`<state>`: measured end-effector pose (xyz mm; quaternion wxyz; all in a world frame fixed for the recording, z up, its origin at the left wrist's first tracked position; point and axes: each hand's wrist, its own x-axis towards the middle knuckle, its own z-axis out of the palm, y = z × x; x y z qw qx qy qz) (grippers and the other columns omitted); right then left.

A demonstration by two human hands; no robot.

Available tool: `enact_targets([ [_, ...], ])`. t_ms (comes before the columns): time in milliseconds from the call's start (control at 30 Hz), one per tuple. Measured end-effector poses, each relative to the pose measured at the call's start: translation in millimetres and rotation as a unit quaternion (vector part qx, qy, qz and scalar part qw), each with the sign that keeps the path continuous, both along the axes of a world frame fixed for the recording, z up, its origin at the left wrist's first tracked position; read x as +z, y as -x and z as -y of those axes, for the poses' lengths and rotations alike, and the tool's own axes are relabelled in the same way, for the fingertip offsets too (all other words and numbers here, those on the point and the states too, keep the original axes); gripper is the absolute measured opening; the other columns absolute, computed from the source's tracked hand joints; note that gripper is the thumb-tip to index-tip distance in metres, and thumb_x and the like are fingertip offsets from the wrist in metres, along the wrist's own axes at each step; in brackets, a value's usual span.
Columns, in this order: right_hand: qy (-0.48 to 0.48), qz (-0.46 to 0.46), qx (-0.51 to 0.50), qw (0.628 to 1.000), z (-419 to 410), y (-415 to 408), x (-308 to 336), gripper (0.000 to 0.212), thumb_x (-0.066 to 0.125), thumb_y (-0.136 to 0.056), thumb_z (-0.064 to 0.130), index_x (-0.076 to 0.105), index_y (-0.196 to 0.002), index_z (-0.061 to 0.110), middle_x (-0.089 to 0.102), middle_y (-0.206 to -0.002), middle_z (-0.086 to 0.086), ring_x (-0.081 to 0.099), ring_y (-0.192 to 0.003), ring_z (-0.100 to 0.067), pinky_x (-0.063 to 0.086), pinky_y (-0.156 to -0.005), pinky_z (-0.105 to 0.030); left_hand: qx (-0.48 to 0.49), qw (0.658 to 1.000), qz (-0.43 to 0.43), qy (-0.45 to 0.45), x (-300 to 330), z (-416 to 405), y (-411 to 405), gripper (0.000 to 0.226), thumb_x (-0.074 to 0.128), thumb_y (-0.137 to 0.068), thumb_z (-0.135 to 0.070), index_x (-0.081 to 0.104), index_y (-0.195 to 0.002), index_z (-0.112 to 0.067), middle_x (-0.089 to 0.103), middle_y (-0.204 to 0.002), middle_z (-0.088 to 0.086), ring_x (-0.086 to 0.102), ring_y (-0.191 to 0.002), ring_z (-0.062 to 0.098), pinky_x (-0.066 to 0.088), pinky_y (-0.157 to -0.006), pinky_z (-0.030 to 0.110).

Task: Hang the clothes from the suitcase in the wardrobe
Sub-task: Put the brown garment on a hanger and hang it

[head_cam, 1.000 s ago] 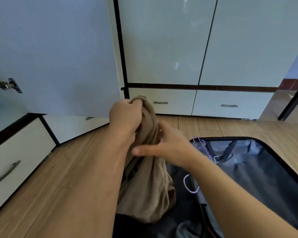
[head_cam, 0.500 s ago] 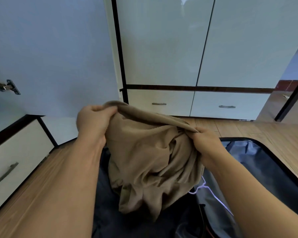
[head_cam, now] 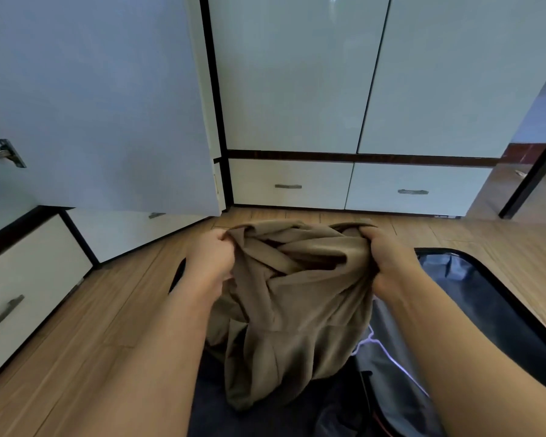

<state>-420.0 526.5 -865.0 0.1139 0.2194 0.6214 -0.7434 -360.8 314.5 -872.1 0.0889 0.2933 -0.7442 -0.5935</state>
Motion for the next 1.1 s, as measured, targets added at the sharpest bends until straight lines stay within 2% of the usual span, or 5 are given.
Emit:
enact_targets([
  [133,-0.223,-0.042,0.005,0.974,-6.2,-5.8,-22.5,0.016,0.064,-0.086,0.017,0.061,-0.093,0.003,0.063,-0.109,-0.023,0.059,-0.098,-0.036,0.049,-0.093,-0.049,0.118,0.936,-0.080,-0.321,15.8,12.6,6.2,0.025,0.039,-0.101,-0.005,0.063,-0.105,-0.010,0.066,-0.100,0.012,0.062,-0.084,0.024,0.052,-0.067,0.039],
  [367,-0.199,-0.282,0.268,0.899,46.8,-33.9,2.5,0.032,0.078,-0.075,0.037,0.061,-0.096,0.019,0.064,-0.094,0.006,0.062,-0.089,-0.013,0.053,-0.084,-0.032,0.020,0.968,-0.086,-0.237,30.4,-26.5,12.0,0.025,0.039,-0.102,-0.007,0.063,-0.105,-0.004,0.066,-0.093,0.013,0.063,-0.083,0.025,0.056,-0.078,0.040],
  [567,-0.323,-0.243,0.340,0.849,36.3,-33.0,-11.0,0.012,0.068,-0.087,0.026,0.065,-0.075,0.028,0.065,-0.079,0.003,0.058,-0.079,-0.012,0.046,-0.071,-0.026,0.035,0.971,-0.133,-0.197,35.2,-15.9,4.6,0.024,0.039,-0.101,-0.011,0.063,-0.099,-0.012,0.063,-0.085,0.006,0.059,-0.077,0.018,0.052,-0.074,0.032],
  [867,0.002,-0.118,0.141,0.983,43.8,-33.3,24.5,0.023,0.046,-0.100,0.011,0.064,-0.087,0.015,0.067,-0.090,-0.008,0.062,-0.082,-0.019,0.054,-0.078,-0.033,-0.210,0.976,0.030,0.043,6.6,-27.2,-4.7,0.101,0.078,-0.072,-0.046,0.018,-0.152,-0.032,0.030,-0.151,-0.002,0.036,-0.135,0.024,0.038,-0.106,0.039],
  [1100,-0.027,-0.142,0.063,0.988,42.2,-38.7,35.9,0.023,0.047,-0.098,0.016,0.059,-0.079,0.013,0.061,-0.090,-0.016,0.054,-0.083,-0.023,0.048,-0.077,-0.038,-0.186,0.854,0.086,0.478,3.8,-51.3,-3.8,0.058,0.061,-0.086,-0.039,0.040,-0.137,-0.024,0.037,-0.134,0.005,0.036,-0.122,0.026,0.034,-0.101,0.039],
])
